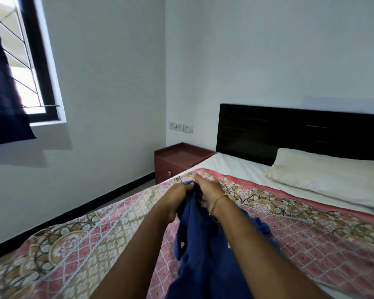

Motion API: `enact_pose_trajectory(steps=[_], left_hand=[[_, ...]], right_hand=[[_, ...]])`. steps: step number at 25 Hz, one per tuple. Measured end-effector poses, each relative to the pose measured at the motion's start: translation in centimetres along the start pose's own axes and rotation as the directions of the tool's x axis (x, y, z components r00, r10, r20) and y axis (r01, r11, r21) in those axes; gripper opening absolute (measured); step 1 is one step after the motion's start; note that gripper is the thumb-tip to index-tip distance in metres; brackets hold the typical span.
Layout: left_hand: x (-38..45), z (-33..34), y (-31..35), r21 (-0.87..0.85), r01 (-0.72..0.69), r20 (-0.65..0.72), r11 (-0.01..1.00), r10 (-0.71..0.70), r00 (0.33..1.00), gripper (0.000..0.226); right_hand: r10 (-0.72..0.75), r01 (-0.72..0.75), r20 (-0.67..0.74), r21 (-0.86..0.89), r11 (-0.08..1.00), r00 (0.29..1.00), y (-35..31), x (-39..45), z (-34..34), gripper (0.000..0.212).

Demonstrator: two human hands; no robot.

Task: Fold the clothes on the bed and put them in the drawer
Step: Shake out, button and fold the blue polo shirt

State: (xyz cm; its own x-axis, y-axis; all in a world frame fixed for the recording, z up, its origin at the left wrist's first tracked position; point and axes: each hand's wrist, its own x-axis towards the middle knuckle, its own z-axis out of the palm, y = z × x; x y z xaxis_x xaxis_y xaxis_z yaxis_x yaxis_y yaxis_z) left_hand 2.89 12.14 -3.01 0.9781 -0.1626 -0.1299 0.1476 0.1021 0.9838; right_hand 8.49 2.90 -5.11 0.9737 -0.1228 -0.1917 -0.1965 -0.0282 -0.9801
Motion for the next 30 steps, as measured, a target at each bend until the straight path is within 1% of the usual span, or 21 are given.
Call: enact_pose_trajectory(steps=[1,2,3,4,6,7,9,10,12,13,14,15,16,17,19,21,22,23,25,28,30], left_hand=[[-0.8,0.4,1.2,0.05,0.001,0.052,0.999,-0.003,0.999,0.016],[-1.5,0.6,2.3,0.089,-0.013,0.125,0.996,0.002,0.992,0.022],[-2.1,0.6,3.3,0.099,-0.028,0.197,0.995,0.008,0.98,0.034],[-2.7,0.5,4.5,0.057,-0.042,0.262,0.997,0.026,0.965,0.042],[-4.1,0.4,6.8,-0.121,-0.102,0.296,0.987,0.134,0.946,0.033],[-5.1,0.5,8.0,-0.236,-0.14,0.255,0.962,0.2,0.946,0.024],[-6.2,0.4,9.8,-0.412,-0.251,0.083,0.876,0.31,0.947,0.019],[-6.5,0.3,10.7,-0.506,-0.327,-0.022,0.798,0.367,0.93,0.017],[-6.8,-0.7,12.0,-0.634,-0.422,-0.224,0.648,0.369,0.902,0.013],[-6.9,-1.7,12.4,-0.581,-0.476,-0.331,0.66,0.343,0.879,0.012],[-7.3,-2.9,12.6,-0.394,-0.505,-0.426,0.768,0.335,0.841,0.011],[-7.9,-3.9,12.6,-0.114,-0.459,-0.441,0.881,0.369,0.818,0.014],[-8.3,-4.4,12.2,0.122,-0.396,-0.363,0.91,0.412,0.836,0.017],[-9.0,-4.5,11.8,0.247,-0.359,-0.223,0.9,0.413,0.883,0.017],[-10.3,-4.3,10.7,0.284,-0.31,0.021,0.907,0.318,0.948,0.017],[-10.3,-3.9,9.9,0.195,-0.361,0.107,0.912,0.346,0.932,0.026],[-10.1,-3.3,9.5,0.211,-0.41,0.111,0.888,0.395,0.912,0.029],[-9.3,-2.8,9.0,0.301,-0.461,0.057,0.835,0.467,0.883,0.029],[-8.8,-0.8,8.6,0.402,-0.482,-0.188,0.778,0.586,0.788,0.02],[-9.4,0.2,10.0,0.246,-0.608,-0.455,0.755,0.644,0.616,0.011],[-10.7,-0.4,12.3,0.3,-0.633,-0.522,0.714,0.678,0.518,0.01]], right_hand=[[-0.013,0.014,-0.017,0.02,1.0,1.0,-2.0,-1.1,-0.6,0.027],[-0.035,0.035,-0.02,0.008,0.999,0.999,-3.6,-1.9,-1.2,0.014],[-0.067,0.067,-0.011,-0.026,0.997,0.998,-5.4,-2.6,-1.9,0.015],[-0.103,0.104,0.015,-0.057,0.993,0.995,-7.3,-3.2,-2.5,0.023],[-0.194,0.198,0.107,-0.025,0.98,0.975,-11.0,-4.7,-2.7,0.029],[-0.244,0.245,0.146,0.013,0.969,0.959,-12.8,-5.8,-2.5,0.029],[-0.36,0.363,0.168,0.013,0.932,0.918,-15.8,-8.5,-1.5,0.031],[-0.42,0.427,0.151,-0.013,0.904,0.895,-17.0,-9.8,-0.9,0.032],[-0.516,0.519,0.076,-0.017,0.855,0.853,-19.1,-11.5,-0.3,0.036],[-0.542,0.541,0.025,0.028,0.84,0.84,-20.2,-12.1,-0.4,0.036],[-0.558,0.558,-0.025,0.084,0.825,0.829,-21.5,-12.9,-0.9,0.035],[-0.569,0.574,-0.076,0.152,0.805,0.819,-22.9,-13.5,-1.6,0.035],[-0.572,0.583,-0.119,0.23,0.779,0.811,-24.4,-14.3,-2.6,0.035],[-0.574,0.588,-0.146,0.319,0.744,0.806,-26.1,-15.1,-3.7,0.036],[-0.578,0.573,-0.154,0.474,0.669,0.802,-29.2,-16.8,-5.9,0.038],[-0.592,0.556,-0.123,0.534,0.637,0.796,-31.4,-18.5,-7.3,0.035],[-0.608,0.564,-0.11,0.53,0.633,0.786,-32.0,-19.3,-7.6,0.034],[-0.629,0.582,-0.104,0.516,0.628,0.77,-32.4,-19.9,-7.7,0.034],[-0.668,0.633,-0.118,0.473,0.612,0.734,-32.7,-20.9,-8.1,0.035],[-0.708,0.749,-0.258,0.326,0.576,0.657,-32.3,-21.1,-10.7,0.041],[-0.762,0.831,-0.346,0.123,0.542,0.548,-31.2,-20.4,-13.4,0.042]])
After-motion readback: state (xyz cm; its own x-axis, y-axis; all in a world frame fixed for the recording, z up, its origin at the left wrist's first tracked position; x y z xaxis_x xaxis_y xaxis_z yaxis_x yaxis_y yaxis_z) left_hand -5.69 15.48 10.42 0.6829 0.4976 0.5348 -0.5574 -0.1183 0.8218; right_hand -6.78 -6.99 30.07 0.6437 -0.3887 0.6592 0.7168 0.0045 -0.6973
